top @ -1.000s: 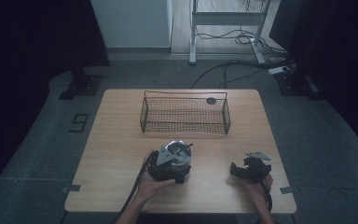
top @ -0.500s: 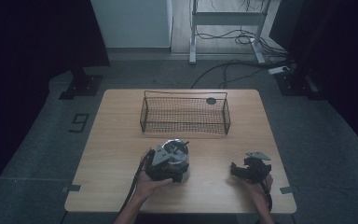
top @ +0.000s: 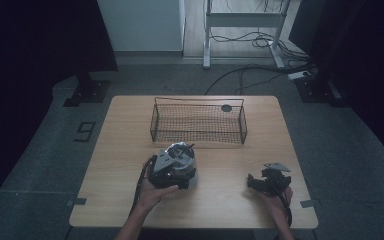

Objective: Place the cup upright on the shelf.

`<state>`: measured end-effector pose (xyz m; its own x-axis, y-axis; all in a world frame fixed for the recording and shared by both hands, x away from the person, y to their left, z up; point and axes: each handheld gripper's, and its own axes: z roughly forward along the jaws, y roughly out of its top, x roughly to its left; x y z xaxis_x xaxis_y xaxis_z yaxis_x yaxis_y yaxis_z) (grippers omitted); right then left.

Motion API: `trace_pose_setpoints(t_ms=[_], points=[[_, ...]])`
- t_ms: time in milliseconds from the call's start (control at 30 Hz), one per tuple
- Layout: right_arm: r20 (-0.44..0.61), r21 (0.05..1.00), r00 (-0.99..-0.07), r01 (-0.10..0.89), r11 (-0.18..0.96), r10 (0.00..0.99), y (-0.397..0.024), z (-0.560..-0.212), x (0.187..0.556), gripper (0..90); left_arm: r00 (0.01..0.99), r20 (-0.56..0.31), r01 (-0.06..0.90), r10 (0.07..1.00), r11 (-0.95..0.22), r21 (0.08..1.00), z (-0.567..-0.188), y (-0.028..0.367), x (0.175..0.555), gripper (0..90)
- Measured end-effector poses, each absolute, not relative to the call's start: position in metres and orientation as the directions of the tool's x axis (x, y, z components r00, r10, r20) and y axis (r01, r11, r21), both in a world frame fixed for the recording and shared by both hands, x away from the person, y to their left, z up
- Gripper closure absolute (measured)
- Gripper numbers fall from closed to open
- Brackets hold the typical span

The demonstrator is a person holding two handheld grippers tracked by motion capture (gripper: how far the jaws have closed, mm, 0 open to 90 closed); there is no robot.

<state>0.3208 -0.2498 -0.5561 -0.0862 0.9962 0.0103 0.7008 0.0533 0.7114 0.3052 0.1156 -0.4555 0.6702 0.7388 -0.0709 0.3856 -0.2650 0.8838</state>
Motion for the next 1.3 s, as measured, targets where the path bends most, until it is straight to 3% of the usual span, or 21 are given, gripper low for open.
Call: trace_pose_setpoints(t_ms=[1300], points=[[0.01,0.713,-0.079,0.7,0.048,0.997,-0.25,-0.556,0.321,0.0,0.605,-0.088,0.409,0.792,-0.214,0.887,-0.424,0.141,0.338,4.1]])
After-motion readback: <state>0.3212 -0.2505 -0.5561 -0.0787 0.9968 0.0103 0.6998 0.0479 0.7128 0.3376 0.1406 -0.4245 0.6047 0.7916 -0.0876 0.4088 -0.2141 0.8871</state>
